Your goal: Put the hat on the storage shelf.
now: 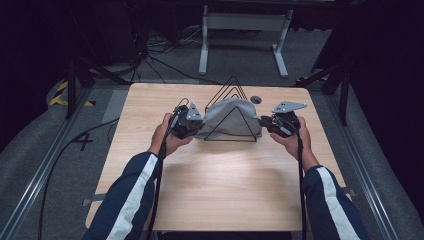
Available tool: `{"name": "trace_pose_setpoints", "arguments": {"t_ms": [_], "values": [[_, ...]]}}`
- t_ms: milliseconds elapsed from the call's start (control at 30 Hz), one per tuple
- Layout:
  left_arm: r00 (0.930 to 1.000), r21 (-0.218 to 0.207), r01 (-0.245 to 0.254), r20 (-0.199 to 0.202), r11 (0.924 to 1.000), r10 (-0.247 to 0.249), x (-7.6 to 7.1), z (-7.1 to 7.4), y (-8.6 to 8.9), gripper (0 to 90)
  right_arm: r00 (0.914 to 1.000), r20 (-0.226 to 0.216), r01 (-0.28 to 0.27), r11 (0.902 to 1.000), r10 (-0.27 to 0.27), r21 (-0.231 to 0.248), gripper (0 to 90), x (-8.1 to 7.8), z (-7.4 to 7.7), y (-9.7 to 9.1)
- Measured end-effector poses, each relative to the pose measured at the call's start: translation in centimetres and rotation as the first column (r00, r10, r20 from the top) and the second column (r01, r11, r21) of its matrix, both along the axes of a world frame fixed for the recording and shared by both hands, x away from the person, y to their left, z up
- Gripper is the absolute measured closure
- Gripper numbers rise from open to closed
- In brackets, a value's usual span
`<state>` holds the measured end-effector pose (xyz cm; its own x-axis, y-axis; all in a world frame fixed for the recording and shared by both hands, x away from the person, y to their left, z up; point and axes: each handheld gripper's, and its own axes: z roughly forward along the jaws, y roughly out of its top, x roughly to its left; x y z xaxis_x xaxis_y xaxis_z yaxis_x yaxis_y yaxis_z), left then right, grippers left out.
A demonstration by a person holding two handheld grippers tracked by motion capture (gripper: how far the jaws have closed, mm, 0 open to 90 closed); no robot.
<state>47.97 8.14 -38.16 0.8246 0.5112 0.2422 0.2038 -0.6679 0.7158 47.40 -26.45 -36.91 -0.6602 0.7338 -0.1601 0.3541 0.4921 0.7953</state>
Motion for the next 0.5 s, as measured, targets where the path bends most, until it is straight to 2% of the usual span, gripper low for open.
{"name": "trace_pose_setpoints", "arguments": {"t_ms": [133,233,267,400,500], "values": [[0.9999,-0.014,-0.006,0.008,0.9999,0.006,-0.7,0.6,1.0,77.7,1.0,0.008,-0.005,1.0,0.005,0.0,76.7,-0.5,0.4,-0.1],[0.9999,-0.011,-0.009,0.007,0.9999,0.009,-1.3,1.0,1.6,74.6,0.9999,0.009,-0.014,0.9999,0.014,0.0,75.5,-0.9,0.6,-0.1],[0.9997,-0.003,-0.008,0.021,1.0,0.008,-1.5,1.2,1.9,74.6,0.9998,0.01,-0.015,0.9999,0.016,-0.006,75.2,-1.0,0.7,-0.1],[0.9995,-0.005,-0.009,0.03,0.9999,0.01,-2.5,1.5,2.9,70.0,0.9998,0.012,-0.018,0.9997,0.018,-0.014,72.7,-1.7,1.1,-0.4],[0.9995,0.021,0.0,0.032,0.9998,-0.001,-3.4,1.4,3.5,68.1,0.9996,0.012,-0.024,0.9992,0.024,-0.031,71.3,-2.3,1.3,-0.7]]}}
